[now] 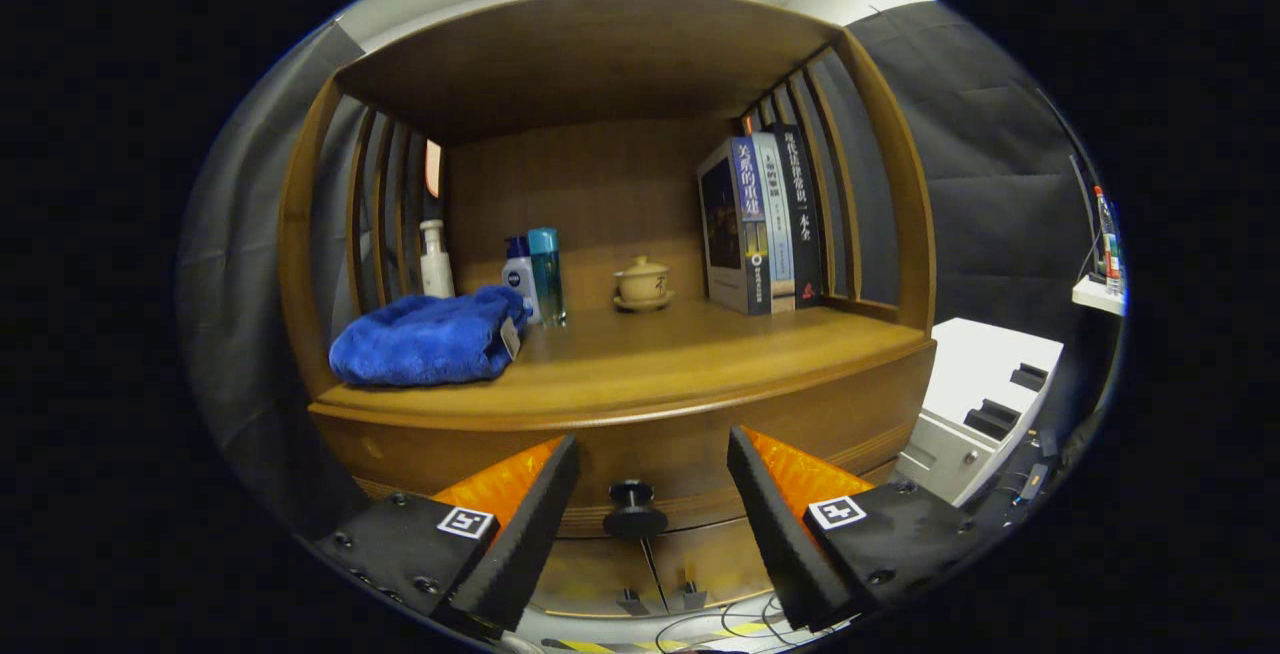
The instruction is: Pull open the drawer, take out the items inside it, and place them on the countertop above the cabinet.
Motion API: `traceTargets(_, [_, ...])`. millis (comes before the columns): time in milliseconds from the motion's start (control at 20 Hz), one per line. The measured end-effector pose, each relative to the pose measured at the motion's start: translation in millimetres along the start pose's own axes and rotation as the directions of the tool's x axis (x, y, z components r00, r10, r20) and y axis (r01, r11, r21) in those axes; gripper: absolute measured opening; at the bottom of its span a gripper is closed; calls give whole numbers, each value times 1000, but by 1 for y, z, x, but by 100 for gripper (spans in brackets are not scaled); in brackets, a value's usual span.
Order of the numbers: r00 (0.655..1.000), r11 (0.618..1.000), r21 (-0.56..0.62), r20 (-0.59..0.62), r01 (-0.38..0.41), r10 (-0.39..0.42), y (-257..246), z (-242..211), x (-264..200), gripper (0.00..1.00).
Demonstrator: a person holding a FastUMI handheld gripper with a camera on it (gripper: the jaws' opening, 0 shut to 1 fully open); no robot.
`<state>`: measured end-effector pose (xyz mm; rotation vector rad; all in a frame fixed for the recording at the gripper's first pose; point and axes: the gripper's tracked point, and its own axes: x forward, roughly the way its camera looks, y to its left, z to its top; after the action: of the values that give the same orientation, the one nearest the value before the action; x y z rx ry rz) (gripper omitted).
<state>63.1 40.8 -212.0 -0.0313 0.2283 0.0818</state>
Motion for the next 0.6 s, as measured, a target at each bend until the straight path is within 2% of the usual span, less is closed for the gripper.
traceTargets(300, [996, 999, -15, -85, -32, 31, 6, -36, 14, 99])
traceTargets(600, [989, 998, 36, -137, -42, 47, 6, -55, 32, 62])
